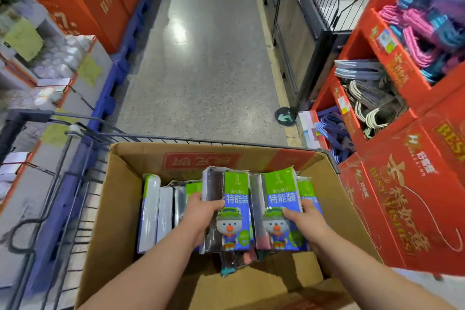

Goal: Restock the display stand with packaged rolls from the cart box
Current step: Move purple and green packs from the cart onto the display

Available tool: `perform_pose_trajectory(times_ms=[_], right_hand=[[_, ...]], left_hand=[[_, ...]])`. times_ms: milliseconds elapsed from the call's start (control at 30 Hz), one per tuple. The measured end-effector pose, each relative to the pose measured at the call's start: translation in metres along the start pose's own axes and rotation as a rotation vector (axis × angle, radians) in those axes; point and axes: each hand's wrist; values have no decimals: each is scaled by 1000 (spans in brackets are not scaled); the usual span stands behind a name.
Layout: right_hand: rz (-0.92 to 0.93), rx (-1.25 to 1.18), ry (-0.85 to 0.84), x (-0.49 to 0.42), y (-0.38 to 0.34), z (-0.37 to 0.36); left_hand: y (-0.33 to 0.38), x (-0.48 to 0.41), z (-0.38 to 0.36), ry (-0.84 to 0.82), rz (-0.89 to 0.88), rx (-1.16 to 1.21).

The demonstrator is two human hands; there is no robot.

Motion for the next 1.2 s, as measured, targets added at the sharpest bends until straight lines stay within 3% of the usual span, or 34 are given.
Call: perform_pose_trajectory(times_ms=[233, 600, 1200], right_hand=[[64, -154, 223, 64, 16, 48], [144, -386, 557, 197, 87, 155], [80, -752, 950, 442, 387, 336]], left_hand=[[1, 39, -28, -188, -124, -80], [-33, 151, -129, -523, -257, -185], [-240, 401, -351, -951, -301, -383]])
Point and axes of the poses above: each hand's wrist, its own x-axis away from the middle knuckle, its own z-axis out of the back of the hand, y = z × x, and after that the axes turned 3 degrees about -y, right-handed
